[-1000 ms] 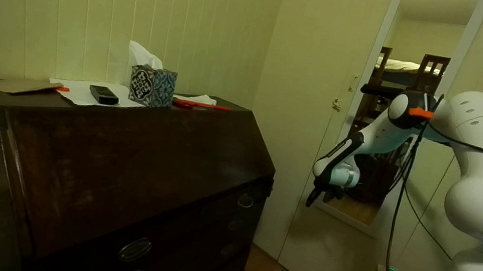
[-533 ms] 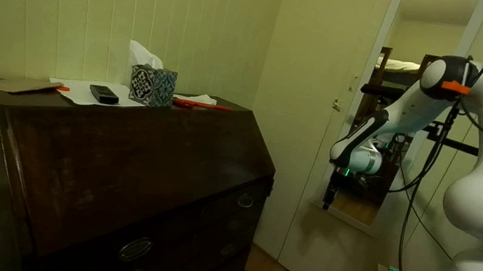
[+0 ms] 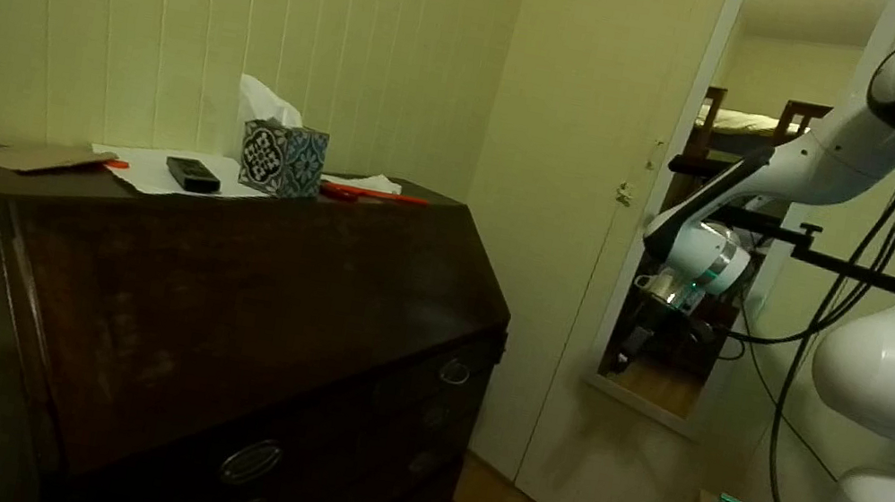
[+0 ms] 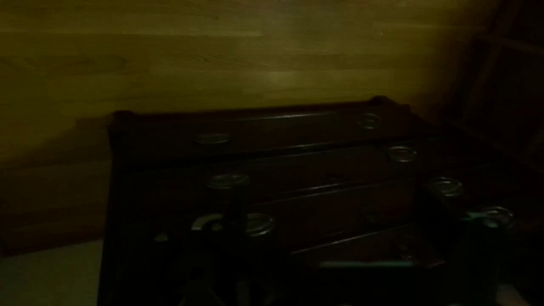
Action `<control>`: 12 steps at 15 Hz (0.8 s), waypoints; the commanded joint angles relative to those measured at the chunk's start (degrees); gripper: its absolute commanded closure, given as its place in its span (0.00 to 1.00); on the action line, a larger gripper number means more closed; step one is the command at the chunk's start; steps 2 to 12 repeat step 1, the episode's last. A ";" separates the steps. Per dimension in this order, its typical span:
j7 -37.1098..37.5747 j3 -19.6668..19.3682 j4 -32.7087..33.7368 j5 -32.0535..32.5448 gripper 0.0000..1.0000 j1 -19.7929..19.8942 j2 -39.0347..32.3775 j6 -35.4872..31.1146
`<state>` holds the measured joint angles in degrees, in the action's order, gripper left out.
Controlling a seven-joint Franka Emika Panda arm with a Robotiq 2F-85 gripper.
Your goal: Push in the wooden board
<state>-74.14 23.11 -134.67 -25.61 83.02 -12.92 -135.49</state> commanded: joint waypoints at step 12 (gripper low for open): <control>-2.28 -6.98 -0.86 -3.37 0.00 -6.76 2.38 1.64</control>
